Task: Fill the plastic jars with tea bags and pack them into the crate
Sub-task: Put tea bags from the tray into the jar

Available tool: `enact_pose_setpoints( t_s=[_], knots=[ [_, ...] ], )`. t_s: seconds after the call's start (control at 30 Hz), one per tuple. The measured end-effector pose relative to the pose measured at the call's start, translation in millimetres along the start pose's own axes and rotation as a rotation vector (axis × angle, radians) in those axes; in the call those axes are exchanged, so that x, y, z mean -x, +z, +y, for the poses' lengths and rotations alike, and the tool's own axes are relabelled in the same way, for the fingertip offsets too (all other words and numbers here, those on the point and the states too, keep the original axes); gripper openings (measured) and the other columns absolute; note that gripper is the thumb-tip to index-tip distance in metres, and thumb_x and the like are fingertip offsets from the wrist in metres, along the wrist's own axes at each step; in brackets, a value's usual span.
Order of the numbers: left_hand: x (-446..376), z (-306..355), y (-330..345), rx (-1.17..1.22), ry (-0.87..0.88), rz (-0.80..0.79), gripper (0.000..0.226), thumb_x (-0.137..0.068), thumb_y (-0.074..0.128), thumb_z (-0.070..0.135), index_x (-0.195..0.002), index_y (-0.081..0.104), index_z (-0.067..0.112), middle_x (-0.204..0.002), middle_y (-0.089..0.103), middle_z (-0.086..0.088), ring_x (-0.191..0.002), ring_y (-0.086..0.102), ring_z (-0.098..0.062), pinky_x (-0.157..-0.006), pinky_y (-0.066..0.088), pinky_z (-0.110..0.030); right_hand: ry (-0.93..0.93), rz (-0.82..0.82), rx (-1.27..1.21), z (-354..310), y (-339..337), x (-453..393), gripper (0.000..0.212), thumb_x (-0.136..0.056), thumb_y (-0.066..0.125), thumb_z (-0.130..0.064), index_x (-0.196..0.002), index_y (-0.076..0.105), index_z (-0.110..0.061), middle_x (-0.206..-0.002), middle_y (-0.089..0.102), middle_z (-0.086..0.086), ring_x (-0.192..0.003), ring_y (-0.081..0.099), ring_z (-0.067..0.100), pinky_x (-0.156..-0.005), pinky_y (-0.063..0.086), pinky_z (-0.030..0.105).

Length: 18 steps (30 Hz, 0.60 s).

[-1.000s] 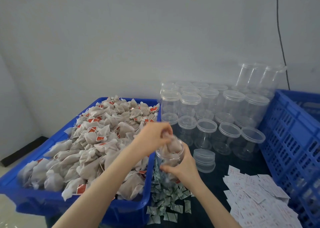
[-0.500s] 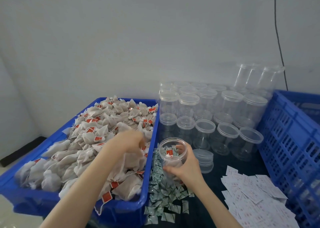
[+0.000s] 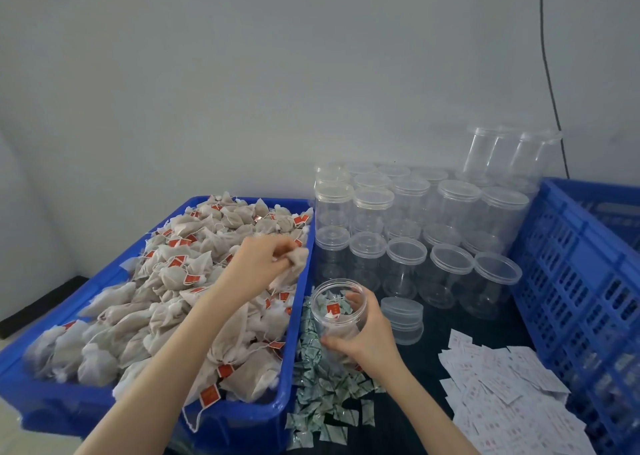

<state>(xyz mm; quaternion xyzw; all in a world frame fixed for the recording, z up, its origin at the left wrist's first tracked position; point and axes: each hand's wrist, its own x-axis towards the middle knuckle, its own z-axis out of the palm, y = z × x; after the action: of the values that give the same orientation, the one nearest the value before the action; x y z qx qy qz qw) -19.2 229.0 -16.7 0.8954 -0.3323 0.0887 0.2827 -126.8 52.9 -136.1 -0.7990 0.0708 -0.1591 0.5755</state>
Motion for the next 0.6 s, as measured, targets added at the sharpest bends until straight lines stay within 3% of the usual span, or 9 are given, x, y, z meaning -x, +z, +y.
enact_pose_setpoints(
  t_s=[0.13,0.23,0.3,0.37,0.4,0.47,0.53,0.6],
  knots=[
    [-4,33,-6,0.32,0.106,0.135,0.014,-0.086,0.064,0.015,-0.089,0.067,0.028,-0.08,0.065,0.024,-0.08,0.059,0.015,-0.072,0.041,0.0,0.018,0.004,-0.031,1,1,0,0.081,-0.054,0.093,-0.023,-0.117,0.046,-0.042,-0.112,0.061,-0.016,-0.1,0.056,-0.015,-0.077,0.046,0.005],
    [-6,52,3,0.378,0.13,0.077,0.023,-0.085,0.065,0.01,-0.096,0.058,0.03,-0.086,0.067,0.02,-0.085,0.062,0.009,-0.074,0.046,-0.005,0.018,0.012,-0.047,1,-1,-1,0.081,-0.055,0.093,-0.023,-0.12,0.047,-0.04,-0.113,0.062,-0.016,-0.101,0.058,-0.012,-0.077,0.047,0.007],
    [-6,57,18,0.273,0.129,-0.125,0.027,-0.085,0.066,0.011,-0.102,0.052,0.027,-0.094,0.068,0.011,-0.088,0.064,0.0,-0.079,0.053,-0.016,0.012,0.016,-0.049,-1,-4,-1,0.083,-0.055,0.092,-0.026,-0.122,0.046,-0.041,-0.115,0.063,-0.014,-0.101,0.059,-0.008,-0.078,0.049,0.01],
    [-5,56,36,0.036,0.165,-0.383,0.025,-0.085,0.067,0.011,-0.105,0.058,0.022,-0.103,0.069,0.006,-0.092,0.063,-0.005,-0.084,0.054,-0.025,0.012,0.02,-0.043,-1,-8,-1,0.084,-0.055,0.091,-0.026,-0.123,0.045,-0.043,-0.116,0.063,-0.013,-0.103,0.061,-0.002,-0.079,0.051,0.016],
    [-4,54,43,-0.05,0.182,-0.439,0.023,-0.085,0.066,0.01,-0.106,0.064,0.02,-0.105,0.069,0.005,-0.095,0.063,-0.006,-0.086,0.053,-0.028,0.007,0.02,-0.027,-1,-10,0,0.085,-0.055,0.092,-0.024,-0.124,0.044,-0.043,-0.118,0.062,-0.013,-0.107,0.06,0.0,-0.083,0.051,0.018],
    [-7,55,45,-0.071,0.182,-0.396,0.023,-0.087,0.063,0.008,-0.105,0.071,0.021,-0.105,0.07,0.008,-0.092,0.062,-0.001,-0.084,0.051,-0.021,-0.007,0.024,0.008,2,-14,2,0.087,-0.058,0.093,-0.022,-0.124,0.042,-0.044,-0.123,0.057,-0.015,-0.113,0.055,0.0,-0.091,0.047,0.017],
    [-11,61,43,-0.056,0.191,-0.302,0.021,-0.089,0.062,0.012,-0.102,0.074,0.024,-0.099,0.071,0.012,-0.08,0.059,0.005,-0.072,0.044,-0.009,-0.014,0.04,0.025,4,-18,4,0.083,-0.058,0.094,-0.023,-0.118,0.042,-0.049,-0.122,0.054,-0.019,-0.112,0.052,-0.006,-0.086,0.044,0.01],
    [-16,69,48,-0.106,0.228,-0.369,0.021,-0.089,0.061,0.014,-0.1,0.075,0.025,-0.095,0.072,0.01,-0.075,0.058,0.001,-0.069,0.042,-0.011,-0.01,0.06,0.029,6,-22,5,0.081,-0.055,0.094,-0.026,-0.114,0.044,-0.05,-0.118,0.058,-0.018,-0.107,0.056,-0.006,-0.082,0.046,0.01]
  ],
)
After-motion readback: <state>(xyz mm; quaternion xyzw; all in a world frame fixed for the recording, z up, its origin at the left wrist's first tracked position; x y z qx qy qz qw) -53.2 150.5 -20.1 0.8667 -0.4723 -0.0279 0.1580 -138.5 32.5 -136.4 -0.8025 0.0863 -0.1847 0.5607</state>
